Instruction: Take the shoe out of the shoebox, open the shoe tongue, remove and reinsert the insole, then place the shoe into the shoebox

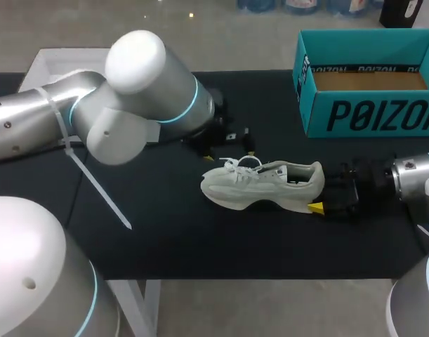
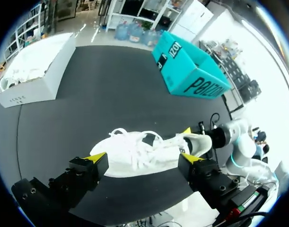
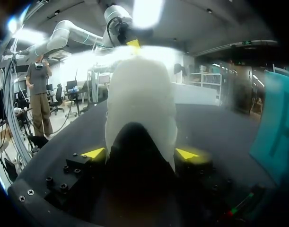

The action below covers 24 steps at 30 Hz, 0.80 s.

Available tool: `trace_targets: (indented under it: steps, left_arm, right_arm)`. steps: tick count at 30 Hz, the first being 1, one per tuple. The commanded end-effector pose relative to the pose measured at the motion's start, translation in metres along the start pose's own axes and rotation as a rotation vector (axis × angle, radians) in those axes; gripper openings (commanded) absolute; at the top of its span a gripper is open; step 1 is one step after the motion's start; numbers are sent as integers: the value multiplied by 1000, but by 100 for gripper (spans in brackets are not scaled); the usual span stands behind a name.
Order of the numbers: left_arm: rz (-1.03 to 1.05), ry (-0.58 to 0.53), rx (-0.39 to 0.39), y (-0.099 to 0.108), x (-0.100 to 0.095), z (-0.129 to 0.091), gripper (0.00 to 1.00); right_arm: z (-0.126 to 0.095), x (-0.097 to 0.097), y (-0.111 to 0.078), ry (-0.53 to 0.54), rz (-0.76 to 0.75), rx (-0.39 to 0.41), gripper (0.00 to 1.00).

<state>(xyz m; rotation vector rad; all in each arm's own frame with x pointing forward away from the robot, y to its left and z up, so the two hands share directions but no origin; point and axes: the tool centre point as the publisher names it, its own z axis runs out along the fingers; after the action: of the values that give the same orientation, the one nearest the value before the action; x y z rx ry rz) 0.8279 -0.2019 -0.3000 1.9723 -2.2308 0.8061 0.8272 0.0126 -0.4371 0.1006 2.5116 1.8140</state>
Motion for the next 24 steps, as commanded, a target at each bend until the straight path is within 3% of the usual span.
trace_targets:
  steps: [1, 2, 6, 7, 9, 15, 24]
  left_arm:
    - [5, -98, -188, -14, 15, 9, 100]
    - [19, -130, -249, -15, 17, 10, 100]
    - [90, -236, -337, -14, 24, 15, 100]
    - [96, -241, -341, -14, 25, 16, 100]
    - [117, -246, -432, -14, 29, 20, 100]
    - [113, -344, -457, -1, 47, 37, 100]
    - [30, -431, -371, 13, 51, 55, 100]
  right_arm:
    - [4, 0, -4, -1, 1, 2, 0]
    - [4, 0, -4, -1, 1, 2, 0]
    - [4, 0, -4, -1, 1, 2, 0]
    - [4, 0, -4, -1, 1, 2, 0]
    - [4, 0, -4, -1, 1, 2, 0]
    - [4, 0, -4, -1, 1, 2, 0]
    - [4, 0, -4, -1, 1, 2, 0]
